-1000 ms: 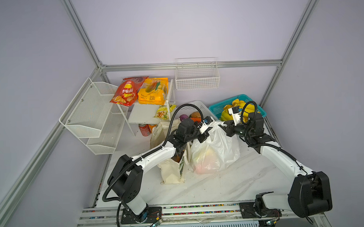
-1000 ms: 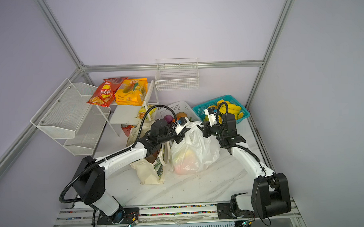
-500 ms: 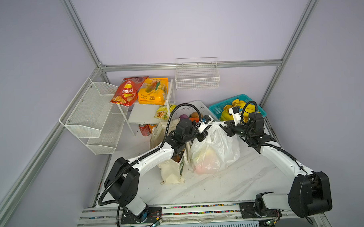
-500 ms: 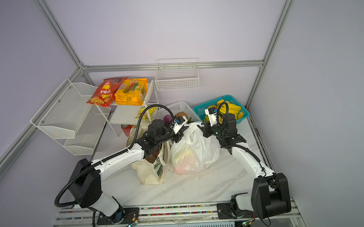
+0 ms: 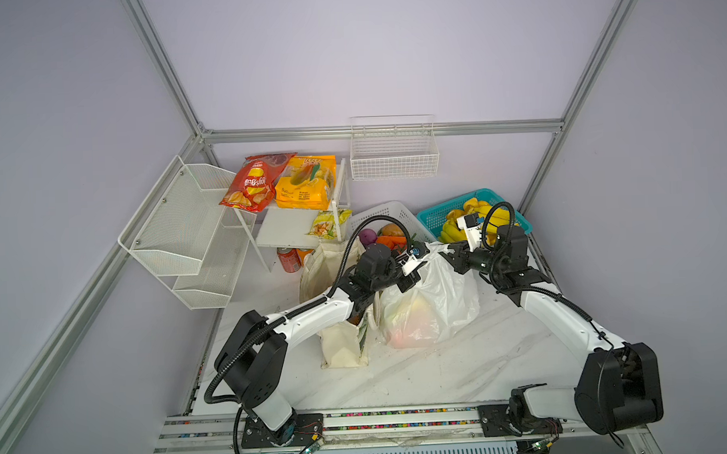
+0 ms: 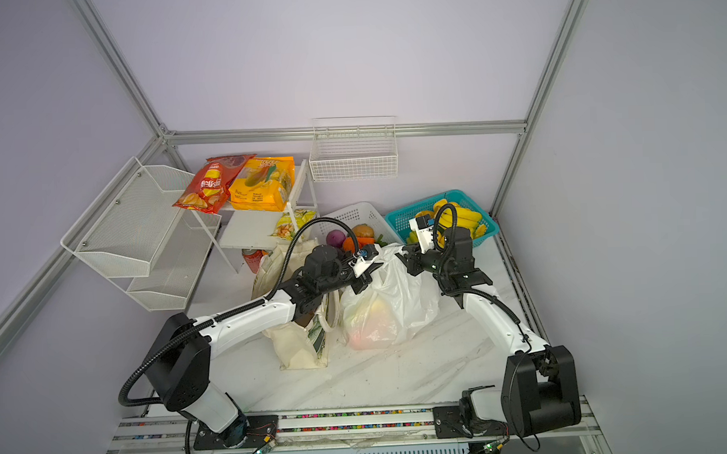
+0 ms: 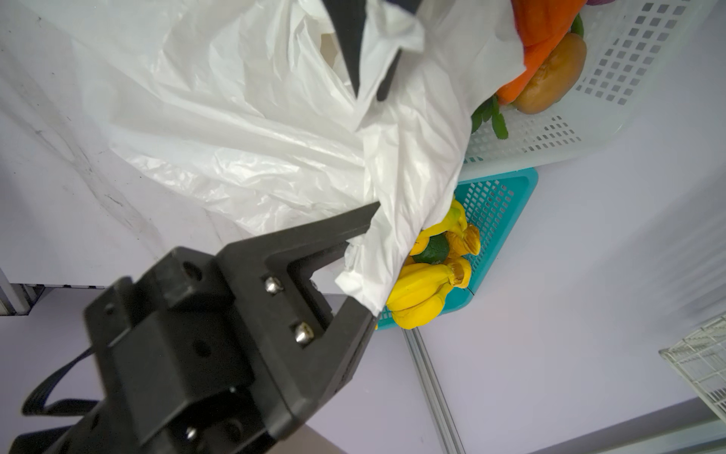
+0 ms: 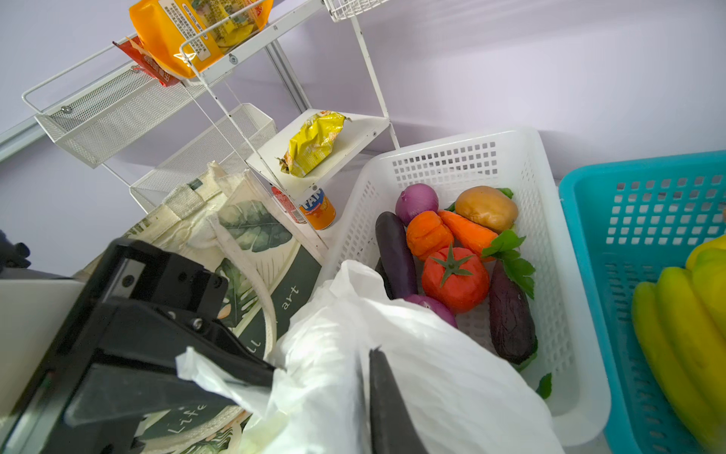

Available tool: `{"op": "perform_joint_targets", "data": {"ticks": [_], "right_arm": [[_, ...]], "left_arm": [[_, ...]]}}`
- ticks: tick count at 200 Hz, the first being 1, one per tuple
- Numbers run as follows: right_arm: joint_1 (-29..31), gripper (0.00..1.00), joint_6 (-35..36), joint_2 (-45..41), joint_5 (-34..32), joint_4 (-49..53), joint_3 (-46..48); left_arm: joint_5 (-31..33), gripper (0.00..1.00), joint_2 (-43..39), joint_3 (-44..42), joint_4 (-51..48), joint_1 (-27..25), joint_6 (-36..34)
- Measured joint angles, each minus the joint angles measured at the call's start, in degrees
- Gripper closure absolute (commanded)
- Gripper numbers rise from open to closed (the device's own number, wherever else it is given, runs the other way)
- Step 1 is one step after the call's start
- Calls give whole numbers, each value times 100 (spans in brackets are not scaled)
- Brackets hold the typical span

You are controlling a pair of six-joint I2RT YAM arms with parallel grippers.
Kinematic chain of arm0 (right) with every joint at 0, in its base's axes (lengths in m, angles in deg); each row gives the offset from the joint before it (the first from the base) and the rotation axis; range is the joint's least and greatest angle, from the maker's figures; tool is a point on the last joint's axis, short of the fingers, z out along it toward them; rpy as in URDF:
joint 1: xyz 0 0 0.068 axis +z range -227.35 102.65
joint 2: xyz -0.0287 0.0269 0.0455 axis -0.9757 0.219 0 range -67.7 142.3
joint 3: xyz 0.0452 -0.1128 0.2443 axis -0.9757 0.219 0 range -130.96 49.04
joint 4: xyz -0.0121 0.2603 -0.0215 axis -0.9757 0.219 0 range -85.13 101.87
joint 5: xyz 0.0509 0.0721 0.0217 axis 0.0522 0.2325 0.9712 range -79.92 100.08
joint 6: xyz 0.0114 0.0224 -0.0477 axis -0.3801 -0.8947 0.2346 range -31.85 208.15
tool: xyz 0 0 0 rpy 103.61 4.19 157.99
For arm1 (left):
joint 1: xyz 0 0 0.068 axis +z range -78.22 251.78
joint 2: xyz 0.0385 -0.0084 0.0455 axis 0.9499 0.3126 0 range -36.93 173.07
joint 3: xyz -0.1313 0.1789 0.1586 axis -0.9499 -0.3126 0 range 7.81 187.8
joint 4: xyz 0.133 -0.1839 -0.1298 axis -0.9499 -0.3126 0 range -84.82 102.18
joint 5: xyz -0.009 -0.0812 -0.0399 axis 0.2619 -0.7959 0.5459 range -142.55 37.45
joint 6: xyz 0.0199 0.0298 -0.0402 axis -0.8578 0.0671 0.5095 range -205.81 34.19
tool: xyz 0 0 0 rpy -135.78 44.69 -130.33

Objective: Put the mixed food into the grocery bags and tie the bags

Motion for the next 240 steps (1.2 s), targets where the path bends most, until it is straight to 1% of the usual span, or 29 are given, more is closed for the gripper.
{"op": "perform_joint_targets", "data": {"ticks": [46,70,79,106,144,156,201,221,240], "right_arm": [[-2,66,-22,-107,-59,35,122],[-9,56,-26,-284,-146,81,291],[-9,51,-46,-354,-205,125,332],[-9,43,-31,-584,-354,254,439],[7,24,-33,-640,-422,260,450],[39,19,-28,-605,-424,238,448],[133,18,-42,-199,-457,195,289],[170,22,-9,-55,-457,199,160],[192,30,57,4,-452,192,94]], "left_arm": [[2,100,90,2,2,-4,-42],[2,100,92,2,2,-4,-46],[2,100,92,2,4,-4,-48],[0,100,92,2,7,-11,-52],[2,100,92,2,7,-15,-109],[4,100,92,2,7,-26,-138],[26,100,94,2,0,-76,-238],[52,100,94,2,-7,-87,-289],[87,100,94,2,-20,-90,-308]]}}
